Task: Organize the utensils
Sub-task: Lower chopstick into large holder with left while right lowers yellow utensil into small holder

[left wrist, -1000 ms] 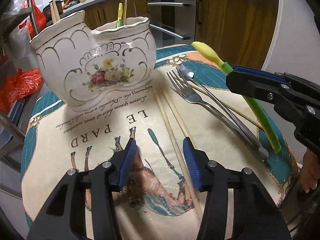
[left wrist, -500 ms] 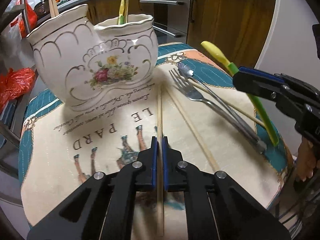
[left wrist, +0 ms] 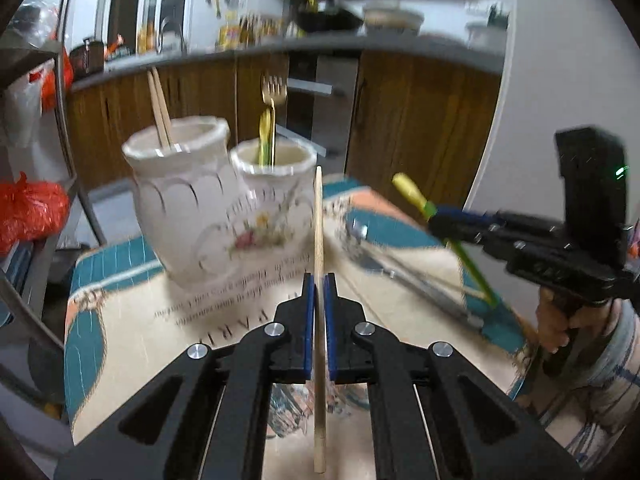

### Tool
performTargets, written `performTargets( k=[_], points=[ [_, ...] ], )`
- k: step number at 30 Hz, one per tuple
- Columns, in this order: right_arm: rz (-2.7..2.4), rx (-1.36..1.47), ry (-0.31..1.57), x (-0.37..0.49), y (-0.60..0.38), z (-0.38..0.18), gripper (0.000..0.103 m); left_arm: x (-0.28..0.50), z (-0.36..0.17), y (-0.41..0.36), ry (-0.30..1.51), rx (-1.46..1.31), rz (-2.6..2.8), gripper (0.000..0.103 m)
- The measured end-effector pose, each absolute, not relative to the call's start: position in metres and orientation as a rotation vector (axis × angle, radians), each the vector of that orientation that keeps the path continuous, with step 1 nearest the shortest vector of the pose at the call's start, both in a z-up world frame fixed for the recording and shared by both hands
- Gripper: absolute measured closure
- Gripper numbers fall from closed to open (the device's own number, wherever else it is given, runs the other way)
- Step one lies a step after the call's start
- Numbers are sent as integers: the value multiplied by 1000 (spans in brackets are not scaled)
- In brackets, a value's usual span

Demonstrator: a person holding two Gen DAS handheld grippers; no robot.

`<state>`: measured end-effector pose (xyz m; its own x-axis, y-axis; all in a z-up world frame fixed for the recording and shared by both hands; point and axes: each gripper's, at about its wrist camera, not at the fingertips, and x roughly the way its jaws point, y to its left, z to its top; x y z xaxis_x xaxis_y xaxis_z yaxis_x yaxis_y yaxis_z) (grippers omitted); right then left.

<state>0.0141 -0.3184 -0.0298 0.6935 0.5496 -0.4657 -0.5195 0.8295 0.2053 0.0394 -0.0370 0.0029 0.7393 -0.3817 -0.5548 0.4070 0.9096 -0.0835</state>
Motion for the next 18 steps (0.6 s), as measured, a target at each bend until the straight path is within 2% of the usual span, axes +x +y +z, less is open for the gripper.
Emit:
performTargets(
  k=[8, 18],
  points=[
    [596, 74, 492, 14, -309, -16, 93, 26, 18, -10, 463, 1, -444, 98],
    [607, 101, 424, 40, -283, 16, 93, 55, 58, 26, 314, -118, -423, 98]
  ],
)
